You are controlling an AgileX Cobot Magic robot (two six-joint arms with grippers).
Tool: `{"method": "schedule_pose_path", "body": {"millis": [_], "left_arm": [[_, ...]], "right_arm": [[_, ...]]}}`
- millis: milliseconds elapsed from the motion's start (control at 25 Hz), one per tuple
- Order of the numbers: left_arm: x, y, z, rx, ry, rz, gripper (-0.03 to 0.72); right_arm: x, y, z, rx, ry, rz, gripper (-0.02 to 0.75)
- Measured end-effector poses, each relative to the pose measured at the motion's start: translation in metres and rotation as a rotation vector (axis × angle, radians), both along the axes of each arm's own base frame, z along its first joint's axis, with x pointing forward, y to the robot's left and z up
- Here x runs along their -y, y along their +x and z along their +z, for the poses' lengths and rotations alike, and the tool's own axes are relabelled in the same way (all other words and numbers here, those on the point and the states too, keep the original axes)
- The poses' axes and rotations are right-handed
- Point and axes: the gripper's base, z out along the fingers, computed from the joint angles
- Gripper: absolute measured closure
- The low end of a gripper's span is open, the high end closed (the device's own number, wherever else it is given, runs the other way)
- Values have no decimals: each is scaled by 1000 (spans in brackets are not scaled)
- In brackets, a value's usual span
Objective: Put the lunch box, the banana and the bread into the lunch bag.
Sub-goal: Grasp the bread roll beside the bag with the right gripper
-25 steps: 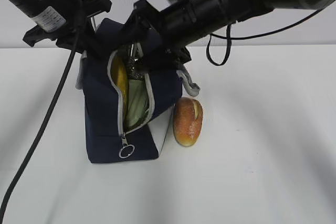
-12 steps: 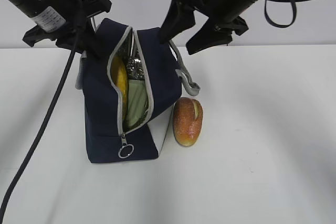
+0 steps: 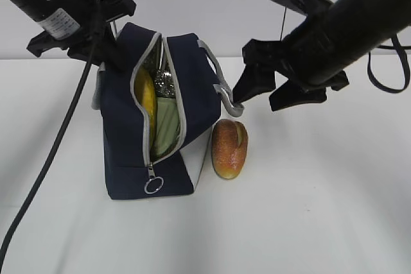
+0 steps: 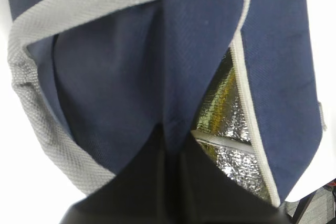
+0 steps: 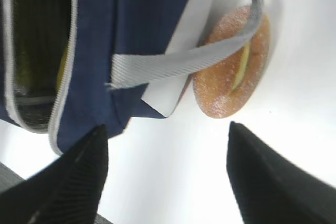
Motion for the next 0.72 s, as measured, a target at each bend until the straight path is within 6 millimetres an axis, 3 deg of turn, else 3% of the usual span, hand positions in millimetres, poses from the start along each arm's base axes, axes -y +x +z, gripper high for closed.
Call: {"method": "schedule_pose_path", "body": {"millis": [280,720], "left_arm": [[0,0,0,1,3,0,687],[-1,0,0,2,11,-2,687]], "right_arm": [[7,-10,-31,-28,-31,-53,204],[3,9,-94,-162,-78,-82,192]]}}
